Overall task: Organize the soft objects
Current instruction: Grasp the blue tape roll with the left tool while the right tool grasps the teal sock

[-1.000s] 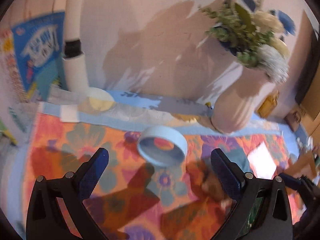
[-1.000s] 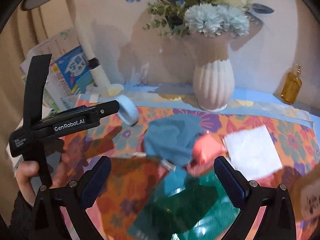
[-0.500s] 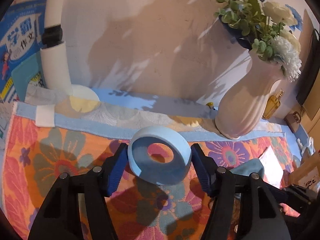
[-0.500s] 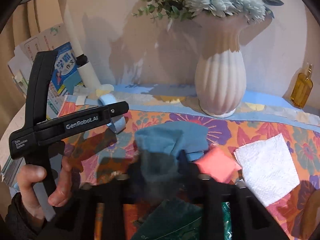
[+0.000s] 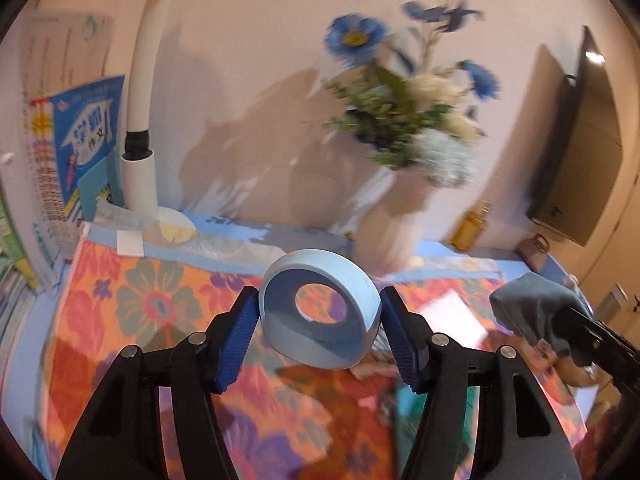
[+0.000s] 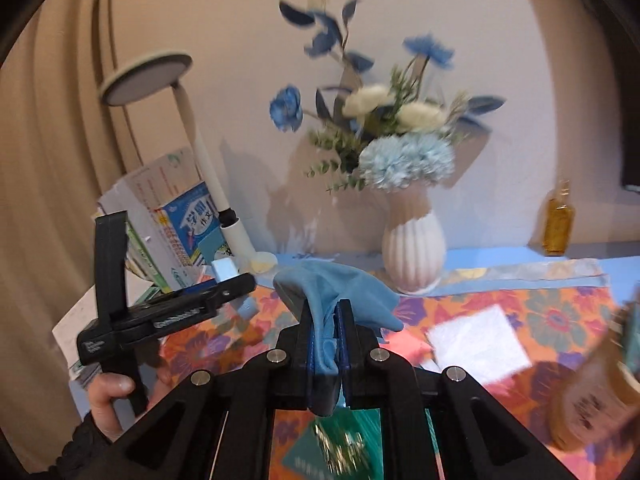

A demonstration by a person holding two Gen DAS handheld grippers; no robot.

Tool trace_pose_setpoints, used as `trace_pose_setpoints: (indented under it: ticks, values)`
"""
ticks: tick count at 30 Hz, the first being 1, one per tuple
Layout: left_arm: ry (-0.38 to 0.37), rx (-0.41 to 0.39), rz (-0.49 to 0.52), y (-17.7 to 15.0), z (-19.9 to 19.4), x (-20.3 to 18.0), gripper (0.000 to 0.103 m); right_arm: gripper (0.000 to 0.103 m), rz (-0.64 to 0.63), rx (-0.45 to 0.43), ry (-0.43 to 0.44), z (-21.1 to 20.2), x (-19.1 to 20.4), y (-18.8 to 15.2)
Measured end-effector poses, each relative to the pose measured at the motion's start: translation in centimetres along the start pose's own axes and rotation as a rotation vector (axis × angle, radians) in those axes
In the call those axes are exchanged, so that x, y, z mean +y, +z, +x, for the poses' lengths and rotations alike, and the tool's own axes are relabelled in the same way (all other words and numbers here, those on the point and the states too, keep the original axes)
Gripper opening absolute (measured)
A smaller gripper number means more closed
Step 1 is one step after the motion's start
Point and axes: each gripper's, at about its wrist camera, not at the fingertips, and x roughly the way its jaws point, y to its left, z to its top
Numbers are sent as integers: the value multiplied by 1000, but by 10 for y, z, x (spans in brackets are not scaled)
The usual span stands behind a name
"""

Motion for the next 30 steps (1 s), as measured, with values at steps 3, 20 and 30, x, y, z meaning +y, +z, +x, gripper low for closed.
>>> trace_pose_setpoints:
  ticks: [3,20,30]
  values:
    - [-14,3,21,-20,-31,-17,60,9,-14,19,-53,-33,-3,-23]
    - [0,157,35,-142,-47,-54,61,53,109,514,-62,-31,-58,-154]
    - [-58,168,-58,-147,-40,-35,63,93,207,422,-55,-39,-62,-151]
